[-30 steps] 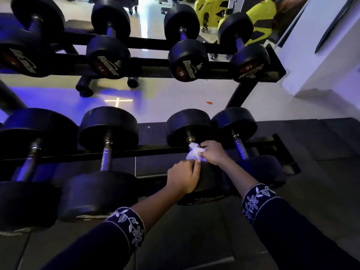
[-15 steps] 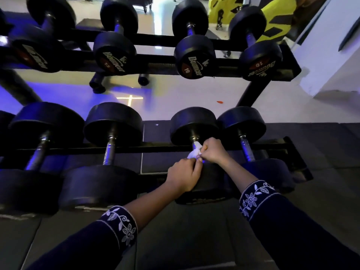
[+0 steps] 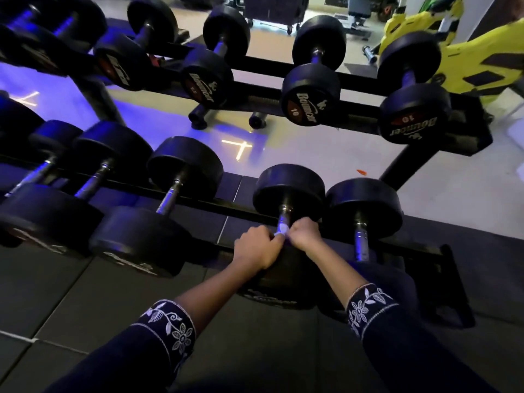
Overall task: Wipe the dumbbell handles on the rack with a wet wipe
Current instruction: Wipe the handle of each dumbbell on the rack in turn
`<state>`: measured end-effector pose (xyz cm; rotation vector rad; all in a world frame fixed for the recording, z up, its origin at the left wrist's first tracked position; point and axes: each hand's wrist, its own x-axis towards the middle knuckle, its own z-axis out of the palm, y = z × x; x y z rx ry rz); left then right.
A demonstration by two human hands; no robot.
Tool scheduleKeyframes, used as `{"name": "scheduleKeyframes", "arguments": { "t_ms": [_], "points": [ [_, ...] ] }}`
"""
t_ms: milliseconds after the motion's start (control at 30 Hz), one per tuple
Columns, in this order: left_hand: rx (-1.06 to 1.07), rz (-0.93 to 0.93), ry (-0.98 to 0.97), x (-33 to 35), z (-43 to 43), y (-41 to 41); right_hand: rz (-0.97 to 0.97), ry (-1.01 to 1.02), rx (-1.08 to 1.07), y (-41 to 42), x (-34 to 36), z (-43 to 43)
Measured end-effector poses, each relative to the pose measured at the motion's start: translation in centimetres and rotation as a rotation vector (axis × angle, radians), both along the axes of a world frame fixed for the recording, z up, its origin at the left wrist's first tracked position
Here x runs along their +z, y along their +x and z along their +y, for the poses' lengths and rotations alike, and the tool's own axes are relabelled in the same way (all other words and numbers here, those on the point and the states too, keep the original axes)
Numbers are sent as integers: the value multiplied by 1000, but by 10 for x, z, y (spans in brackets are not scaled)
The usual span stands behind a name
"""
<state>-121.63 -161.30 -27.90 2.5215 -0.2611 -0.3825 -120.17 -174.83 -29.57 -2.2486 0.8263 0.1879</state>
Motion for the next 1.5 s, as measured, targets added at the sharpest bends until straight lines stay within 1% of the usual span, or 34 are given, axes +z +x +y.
{"name": "scheduleKeyframes", "arguments": {
  "t_ms": [67,167,233,333,433,500,567,633,700,733,767,867,967,1033,1133,1200,1300,1367,1400,1433,1500],
  "points": [
    [-1,8,-29,2,1,-2,-15,26,-39,4,3,-1],
    [10,27,-83,5,2,-4,-140,26,-148,16,6,1],
    [18,21,-101,6,3,-5,-190,38,-187,20,9,2],
    [17,24,-91,6,4,-6,-129,32,-162,16,13,1],
    [3,20,-62,6,4,-5,-12,49,-58,10,3,-3],
    [-2,9,-39,4,4,-3,18,74,-27,5,-3,-3],
    [-5,-2,-38,2,4,-3,1,97,-83,7,-2,-5],
    [-9,-2,-52,4,4,-4,-73,136,-155,13,7,-5],
    [-4,1,-72,6,4,-5,-131,215,-222,23,10,-9],
    [1,0,-79,5,5,-5,-120,242,-237,28,7,-11],
    [5,-1,-83,5,5,-5,-114,237,-227,31,3,-13],
    [10,-2,-78,3,4,-4,-32,81,-84,16,0,-10],
    [8,-8,-64,3,3,-3,5,38,-15,4,-6,-7],
    [2,-6,-54,4,3,-4,-3,11,-46,7,1,-7],
    [-6,6,-82,7,4,-6,-57,50,-181,21,5,-13],
    [-7,9,-101,6,5,-7,-72,86,-229,25,5,-13],
    [-9,-8,-90,2,7,-8,-29,41,-157,18,-5,-10],
    [-8,-18,-82,3,7,-7,46,43,-67,12,-5,-9],
    [-10,-19,-74,4,6,-7,82,98,-53,8,-6,-9],
    [-12,-12,-64,4,6,-6,72,191,-67,7,-8,-10],
    [-21,-5,-57,4,4,-3,60,528,-200,6,-1,-12]
  ]
}}
